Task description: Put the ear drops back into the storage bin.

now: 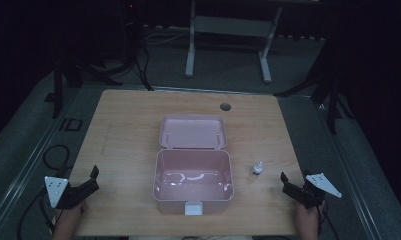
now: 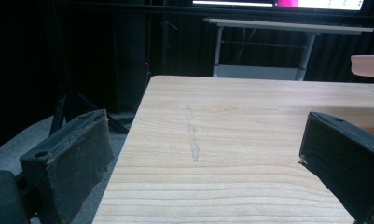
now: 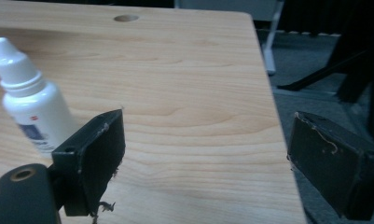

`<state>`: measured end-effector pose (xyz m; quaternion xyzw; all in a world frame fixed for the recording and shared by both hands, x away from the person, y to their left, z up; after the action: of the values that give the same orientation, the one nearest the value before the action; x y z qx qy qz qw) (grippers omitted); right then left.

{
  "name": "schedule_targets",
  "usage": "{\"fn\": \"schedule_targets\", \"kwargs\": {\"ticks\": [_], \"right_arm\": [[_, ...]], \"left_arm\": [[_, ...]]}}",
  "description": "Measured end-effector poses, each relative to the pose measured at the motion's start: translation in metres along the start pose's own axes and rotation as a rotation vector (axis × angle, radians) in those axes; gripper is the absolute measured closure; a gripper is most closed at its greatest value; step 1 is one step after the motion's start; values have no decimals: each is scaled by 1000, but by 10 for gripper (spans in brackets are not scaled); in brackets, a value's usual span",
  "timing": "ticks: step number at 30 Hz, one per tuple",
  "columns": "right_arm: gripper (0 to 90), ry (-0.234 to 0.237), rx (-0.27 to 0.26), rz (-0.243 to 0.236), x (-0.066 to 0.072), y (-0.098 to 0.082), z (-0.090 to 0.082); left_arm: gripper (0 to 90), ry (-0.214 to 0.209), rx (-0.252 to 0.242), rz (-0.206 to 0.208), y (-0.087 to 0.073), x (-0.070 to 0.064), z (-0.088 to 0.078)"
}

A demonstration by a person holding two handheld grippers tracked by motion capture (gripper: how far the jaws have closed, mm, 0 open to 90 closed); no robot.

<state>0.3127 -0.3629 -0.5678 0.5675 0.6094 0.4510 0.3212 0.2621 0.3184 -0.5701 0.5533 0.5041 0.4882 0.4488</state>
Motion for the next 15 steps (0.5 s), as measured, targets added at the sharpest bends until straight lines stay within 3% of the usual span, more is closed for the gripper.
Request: {"fn": "schedule_targets", "kwargs": {"ticks": [5,7,9,10,11,12,15], "right_arm": [[108,10,21,-16,2,0,2],[144,12,71,-10,3,-1,6],[132,66,123,15,2,-1,9],[135,69,160,25,1,-2,11],[135,69,160,25,1,-2,11],[131,79,227,16,0,-4,13],[127,96,260,3,0,-4,13]], "left_arm": [[23,-2,-2,1,0,0,0],[24,-4,-4,3,0,0,0],[24,-5,-5,2,0,0,0],[24,-5,-5,2,0,0,0],[24,-5,-5,3,0,0,0],[24,-5,-5,4,0,0,0],[23,-6,-6,6,0,-1,-1]]}}
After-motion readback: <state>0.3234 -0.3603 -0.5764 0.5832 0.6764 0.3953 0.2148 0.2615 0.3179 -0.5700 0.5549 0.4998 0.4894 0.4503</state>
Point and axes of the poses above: each handheld gripper's, and its own axes: z roughly forward along the jaws, y roughly out of its top, x roughly to its left, the point moved 4 cm from there along z, roughly forward along the jaws, and after that the axes turned 8 degrees about z, right-handed, at the moved point
